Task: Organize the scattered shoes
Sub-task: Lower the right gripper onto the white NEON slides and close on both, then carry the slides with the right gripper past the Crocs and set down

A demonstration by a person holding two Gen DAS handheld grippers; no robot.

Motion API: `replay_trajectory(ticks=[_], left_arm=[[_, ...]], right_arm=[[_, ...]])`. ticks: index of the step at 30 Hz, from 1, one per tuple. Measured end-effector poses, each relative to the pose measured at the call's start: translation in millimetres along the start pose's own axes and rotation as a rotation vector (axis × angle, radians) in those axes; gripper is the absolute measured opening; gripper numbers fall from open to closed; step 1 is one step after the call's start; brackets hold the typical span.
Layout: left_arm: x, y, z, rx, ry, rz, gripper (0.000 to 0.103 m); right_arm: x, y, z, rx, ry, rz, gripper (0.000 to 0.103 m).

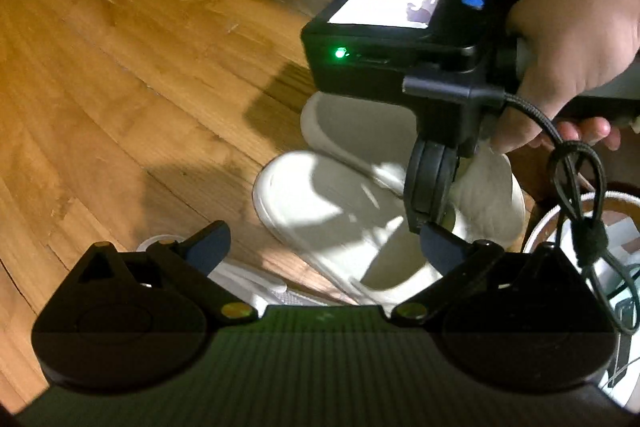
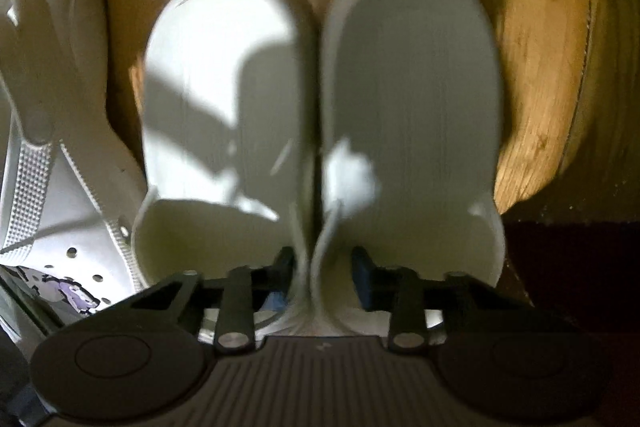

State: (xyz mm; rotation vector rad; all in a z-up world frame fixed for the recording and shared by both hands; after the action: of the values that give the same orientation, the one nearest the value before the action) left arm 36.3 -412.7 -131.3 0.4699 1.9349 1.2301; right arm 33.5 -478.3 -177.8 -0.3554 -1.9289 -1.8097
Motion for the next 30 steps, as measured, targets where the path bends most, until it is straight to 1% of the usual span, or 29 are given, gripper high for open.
replay_trajectory(ticks=[1, 3, 5, 7, 11, 13, 17, 22, 23, 26, 28, 30], left_arm=[[-1, 1, 2, -0.005, 0.005, -0.009, 0.103], [-4, 8, 9, 0.012, 0.048, -0.04, 0.103], [-6, 17, 16, 0.014, 0.072, -0.076, 0.103], [-8, 29, 24, 0.001, 0.08, -0.111, 0.103], [-9, 42, 38, -0.032, 0.093, -0.139, 0.103], [-9, 49, 43, -0.031, 0.099, -0.15, 0.103], [-14, 64, 53, -0.036, 0.081, -0.212, 0.103], [-21, 73, 80, -0.073, 0.109, -0.24, 0.103], [-23, 75, 89, -0.092, 0.122, -0.252, 0.103], [-29, 82, 127, -0.188, 0.175, -0.28, 0.103], [-31, 89, 158, -0.232, 0.229, -0.297, 0.103], [-32, 96, 188, -0.264, 0.292, -0.31, 0.103]], right_arm=[[2, 4, 0, 0.004, -0.009, -0.002, 0.021], [6, 12, 0, 0.013, -0.028, -0.007, 0.021], [12, 23, -1, 0.019, -0.048, -0.016, 0.021], [19, 37, -2, 0.023, -0.069, -0.031, 0.017], [21, 84, -6, 0.036, -0.126, -0.112, 0.018], [16, 105, -6, 0.033, -0.148, -0.159, 0.018], [5, 149, -5, 0.026, -0.193, -0.253, 0.018], [-19, 208, 1, 0.031, -0.207, -0.355, 0.018], [-27, 220, 4, 0.03, -0.207, -0.377, 0.018], [-52, 255, 11, 0.024, -0.209, -0.443, 0.018], [-65, 265, 14, 0.024, -0.209, -0.469, 0.018], [-97, 281, 28, 0.028, -0.192, -0.494, 0.017]])
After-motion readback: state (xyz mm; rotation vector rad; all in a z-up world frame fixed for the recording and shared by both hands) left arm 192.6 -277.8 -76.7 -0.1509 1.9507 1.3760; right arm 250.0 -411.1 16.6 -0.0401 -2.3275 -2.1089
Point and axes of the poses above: each gripper's, at about its wrist camera, not at the fingertips, and y roughly against the way its jaws point, z to its left, x to its underside, the point moved 10 cm from there along -y, roughly the way its jaws point, and after that the axes turned 2 degrees about x, right-handed, at the moved point
